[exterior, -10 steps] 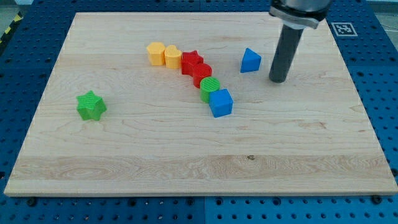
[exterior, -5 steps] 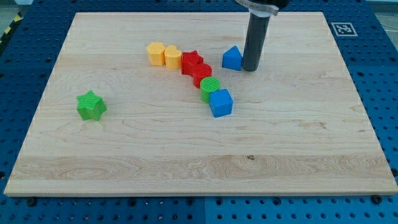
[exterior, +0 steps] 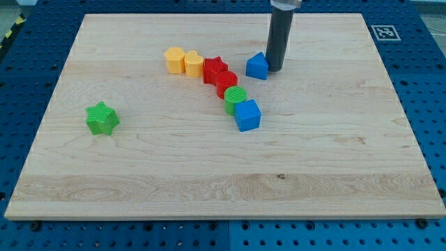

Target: Push the blue triangle right to the red star

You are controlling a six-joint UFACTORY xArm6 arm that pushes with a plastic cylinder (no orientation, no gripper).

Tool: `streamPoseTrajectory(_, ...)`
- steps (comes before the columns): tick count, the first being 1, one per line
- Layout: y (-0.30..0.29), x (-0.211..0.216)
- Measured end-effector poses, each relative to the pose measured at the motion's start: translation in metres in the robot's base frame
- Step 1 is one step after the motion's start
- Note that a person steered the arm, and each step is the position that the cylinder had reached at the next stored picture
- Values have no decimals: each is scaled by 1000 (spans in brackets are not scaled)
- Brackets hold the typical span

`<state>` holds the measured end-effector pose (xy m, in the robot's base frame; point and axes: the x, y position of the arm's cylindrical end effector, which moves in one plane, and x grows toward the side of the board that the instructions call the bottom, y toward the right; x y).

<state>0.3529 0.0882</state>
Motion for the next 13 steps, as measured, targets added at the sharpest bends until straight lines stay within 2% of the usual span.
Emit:
streamPoseTrajectory(5, -39, -8)
streamPoseTrajectory(7, 10, 31)
streamPoseTrajectory(9, -17, 35)
streamPoseTrajectory(13, -23, 23)
